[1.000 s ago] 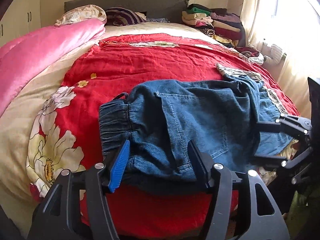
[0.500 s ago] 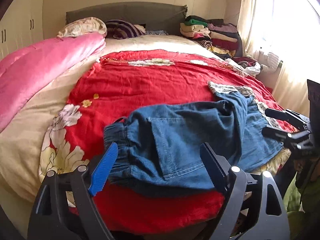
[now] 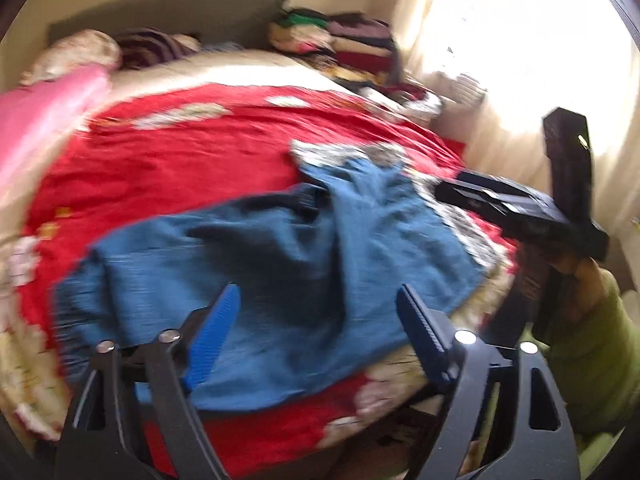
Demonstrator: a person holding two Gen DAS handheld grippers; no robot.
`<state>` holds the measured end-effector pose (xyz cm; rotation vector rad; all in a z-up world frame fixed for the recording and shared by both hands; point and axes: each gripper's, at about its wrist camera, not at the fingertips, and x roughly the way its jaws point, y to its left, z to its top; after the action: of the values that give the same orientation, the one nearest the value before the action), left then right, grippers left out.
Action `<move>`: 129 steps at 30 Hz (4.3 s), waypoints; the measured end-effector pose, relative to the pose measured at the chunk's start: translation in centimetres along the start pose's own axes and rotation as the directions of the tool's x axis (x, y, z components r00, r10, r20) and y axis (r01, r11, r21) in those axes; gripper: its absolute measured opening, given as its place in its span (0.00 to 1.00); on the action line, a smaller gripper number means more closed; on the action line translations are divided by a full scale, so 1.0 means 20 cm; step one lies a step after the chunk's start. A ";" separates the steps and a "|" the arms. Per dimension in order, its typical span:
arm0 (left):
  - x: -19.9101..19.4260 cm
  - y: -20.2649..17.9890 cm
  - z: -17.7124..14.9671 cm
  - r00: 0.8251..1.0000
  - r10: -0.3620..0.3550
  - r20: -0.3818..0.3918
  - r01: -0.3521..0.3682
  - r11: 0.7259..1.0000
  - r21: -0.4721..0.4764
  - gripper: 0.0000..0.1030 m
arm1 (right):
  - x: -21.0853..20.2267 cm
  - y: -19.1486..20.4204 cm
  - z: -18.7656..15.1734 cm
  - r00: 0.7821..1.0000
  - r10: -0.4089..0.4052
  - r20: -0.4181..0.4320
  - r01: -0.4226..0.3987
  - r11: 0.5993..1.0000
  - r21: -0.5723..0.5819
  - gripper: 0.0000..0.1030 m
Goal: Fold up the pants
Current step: 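Open the left gripper and grasp the lace hem with the right gripper, then fold the lace hem over toward the waistband with the right gripper while the left gripper holds the denim, then open both grippers and release the folded pants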
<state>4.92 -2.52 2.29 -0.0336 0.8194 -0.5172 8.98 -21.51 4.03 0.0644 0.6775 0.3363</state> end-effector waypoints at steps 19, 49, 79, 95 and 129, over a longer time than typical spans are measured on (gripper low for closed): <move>0.46 -0.12 0.07 0.988 -0.150 -0.037 0.148 0.988 -0.048 0.19 | 0.67 -0.12 0.34 0.973 -0.045 -0.228 0.029 0.997 -0.074 0.85; 0.44 -0.04 0.04 0.994 -0.111 0.005 0.111 0.994 -0.021 0.06 | -0.01 -0.72 0.21 0.999 0.035 -0.009 -0.030 0.938 0.345 0.05; 0.39 -0.15 -0.18 0.994 -0.061 -0.090 0.078 0.979 0.190 0.04 | -0.39 -0.61 -0.43 0.965 -0.236 -0.111 0.259 0.921 0.292 0.36; 0.32 -0.17 -0.16 0.995 -0.070 -0.069 0.082 0.978 0.190 0.04 | 0.03 0.21 -0.46 0.966 -0.166 -0.200 0.030 0.837 -0.547 0.23; -0.27 0.51 -0.21 0.975 0.220 0.045 -0.205 0.953 -0.224 0.62 | -0.08 -0.45 -0.43 0.963 -0.125 -0.240 0.142 0.988 0.053 0.50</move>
<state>3.33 9.52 0.80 -0.1630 0.7976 -0.2201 5.02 -31.06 -3.20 0.0455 0.9252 0.1909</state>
